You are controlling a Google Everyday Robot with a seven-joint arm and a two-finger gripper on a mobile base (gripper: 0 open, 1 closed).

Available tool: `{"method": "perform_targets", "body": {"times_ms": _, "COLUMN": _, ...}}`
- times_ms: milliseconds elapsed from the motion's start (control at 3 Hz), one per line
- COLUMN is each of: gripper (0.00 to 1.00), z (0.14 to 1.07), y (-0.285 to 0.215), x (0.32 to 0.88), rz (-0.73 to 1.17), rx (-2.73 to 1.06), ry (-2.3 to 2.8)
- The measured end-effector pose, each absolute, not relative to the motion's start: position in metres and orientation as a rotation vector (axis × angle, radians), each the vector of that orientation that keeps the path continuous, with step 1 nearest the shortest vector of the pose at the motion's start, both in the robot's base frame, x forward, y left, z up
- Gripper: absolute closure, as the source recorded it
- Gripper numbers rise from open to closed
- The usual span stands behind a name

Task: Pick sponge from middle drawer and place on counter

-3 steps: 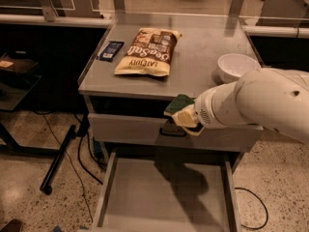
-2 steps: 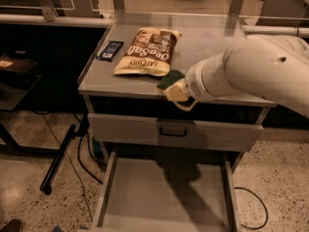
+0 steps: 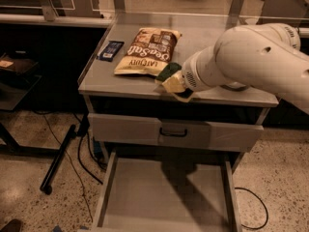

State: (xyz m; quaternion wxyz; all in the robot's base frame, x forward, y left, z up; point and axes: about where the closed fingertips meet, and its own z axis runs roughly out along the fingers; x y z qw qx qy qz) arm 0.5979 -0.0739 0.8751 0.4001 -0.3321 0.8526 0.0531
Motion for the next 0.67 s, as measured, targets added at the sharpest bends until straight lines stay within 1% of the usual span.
{"method": "perform_targets", "body": {"times_ms": 667, "gripper": 1.00, "z": 0.856, "y": -0.098, "x": 0.651, "rz": 0.004, "rx": -0.800, "ry": 2.206}}
